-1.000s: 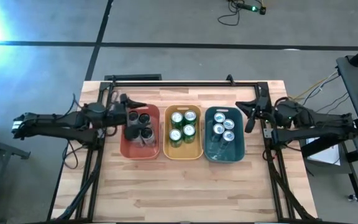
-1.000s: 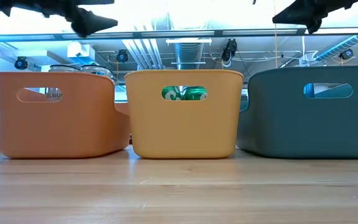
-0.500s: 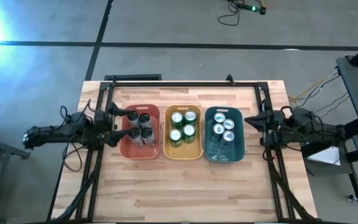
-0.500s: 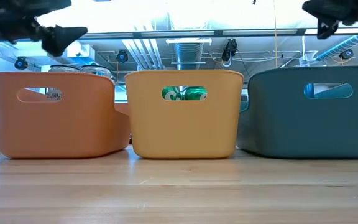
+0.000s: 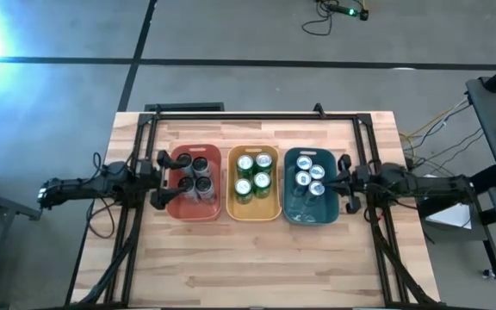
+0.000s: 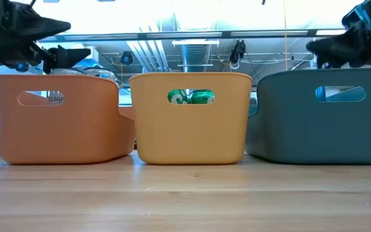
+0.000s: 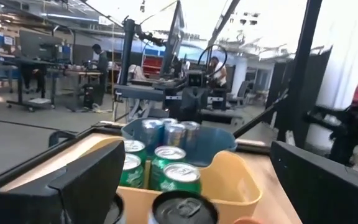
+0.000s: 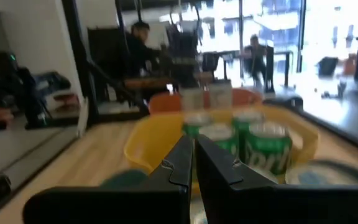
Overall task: Sort soda cans
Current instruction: Return to Home Position
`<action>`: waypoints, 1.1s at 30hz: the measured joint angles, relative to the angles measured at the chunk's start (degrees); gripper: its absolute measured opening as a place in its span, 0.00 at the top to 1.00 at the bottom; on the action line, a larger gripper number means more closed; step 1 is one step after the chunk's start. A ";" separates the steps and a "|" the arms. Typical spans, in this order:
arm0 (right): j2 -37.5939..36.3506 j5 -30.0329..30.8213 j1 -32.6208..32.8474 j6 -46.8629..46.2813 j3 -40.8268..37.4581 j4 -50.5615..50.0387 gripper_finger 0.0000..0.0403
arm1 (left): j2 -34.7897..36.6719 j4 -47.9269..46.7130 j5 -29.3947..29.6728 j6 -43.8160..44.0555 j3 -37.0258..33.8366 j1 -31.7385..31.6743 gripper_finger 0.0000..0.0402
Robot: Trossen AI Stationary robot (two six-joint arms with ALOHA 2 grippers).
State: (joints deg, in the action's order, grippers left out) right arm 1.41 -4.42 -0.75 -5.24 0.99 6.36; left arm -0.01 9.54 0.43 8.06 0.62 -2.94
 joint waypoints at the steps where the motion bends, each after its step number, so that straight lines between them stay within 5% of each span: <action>1: 0.06 0.12 0.00 -0.20 -0.02 -0.82 0.97 | -0.04 -0.36 0.14 -0.73 -0.01 0.00 0.04; 13: 3.53 1.79 0.00 -0.99 0.11 -5.43 0.97 | -1.72 -8.14 -0.56 -0.53 -0.02 0.04 0.04; 33: 3.71 1.65 0.00 -1.63 0.13 -5.65 0.97 | -6.13 -7.89 -0.56 -0.47 0.74 0.04 0.04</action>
State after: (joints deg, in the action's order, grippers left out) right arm 5.13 -2.76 -0.75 -6.87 1.13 0.71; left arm -6.14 1.65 -0.12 7.60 1.36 -2.90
